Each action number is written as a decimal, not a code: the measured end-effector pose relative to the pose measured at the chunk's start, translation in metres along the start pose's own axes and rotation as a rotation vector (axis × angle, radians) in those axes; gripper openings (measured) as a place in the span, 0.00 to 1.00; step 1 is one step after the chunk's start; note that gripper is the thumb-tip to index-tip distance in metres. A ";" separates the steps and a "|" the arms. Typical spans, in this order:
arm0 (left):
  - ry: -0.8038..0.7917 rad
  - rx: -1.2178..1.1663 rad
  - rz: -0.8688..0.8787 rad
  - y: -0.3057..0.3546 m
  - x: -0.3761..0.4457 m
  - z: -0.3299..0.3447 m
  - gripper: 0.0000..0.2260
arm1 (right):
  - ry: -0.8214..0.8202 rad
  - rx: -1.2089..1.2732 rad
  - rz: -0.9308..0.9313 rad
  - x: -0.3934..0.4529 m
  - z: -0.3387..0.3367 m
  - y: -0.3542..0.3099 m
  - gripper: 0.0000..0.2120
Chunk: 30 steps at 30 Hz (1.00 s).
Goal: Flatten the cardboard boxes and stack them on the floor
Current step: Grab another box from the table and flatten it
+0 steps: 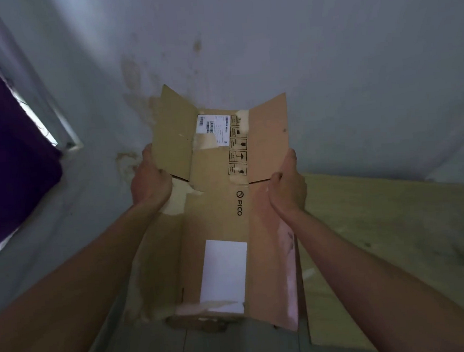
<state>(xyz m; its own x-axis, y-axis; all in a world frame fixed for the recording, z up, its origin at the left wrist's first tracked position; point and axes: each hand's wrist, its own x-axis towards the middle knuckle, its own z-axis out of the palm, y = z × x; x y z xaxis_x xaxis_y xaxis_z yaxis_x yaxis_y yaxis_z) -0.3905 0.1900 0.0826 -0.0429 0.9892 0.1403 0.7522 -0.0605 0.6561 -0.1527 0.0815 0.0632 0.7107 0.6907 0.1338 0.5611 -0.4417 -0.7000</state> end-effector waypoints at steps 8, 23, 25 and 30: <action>-0.154 -0.023 0.005 -0.084 0.013 0.054 0.29 | -0.069 -0.039 0.106 -0.039 0.087 0.017 0.25; -0.492 -0.065 -0.183 -0.296 0.049 0.268 0.20 | -0.303 -0.164 0.410 -0.042 0.348 0.181 0.28; -0.504 -0.079 -0.184 -0.337 0.052 0.308 0.20 | -0.346 -0.128 0.419 -0.042 0.387 0.212 0.28; -0.606 -0.042 -0.265 -0.441 0.063 0.412 0.24 | -0.328 -0.044 0.405 -0.047 0.499 0.311 0.29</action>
<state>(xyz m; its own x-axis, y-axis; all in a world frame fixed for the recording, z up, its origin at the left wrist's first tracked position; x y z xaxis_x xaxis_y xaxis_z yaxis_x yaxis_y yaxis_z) -0.4537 0.3338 -0.5037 0.1636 0.8709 -0.4634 0.7403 0.2021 0.6412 -0.2237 0.1971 -0.5107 0.7079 0.5995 -0.3734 0.2909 -0.7292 -0.6194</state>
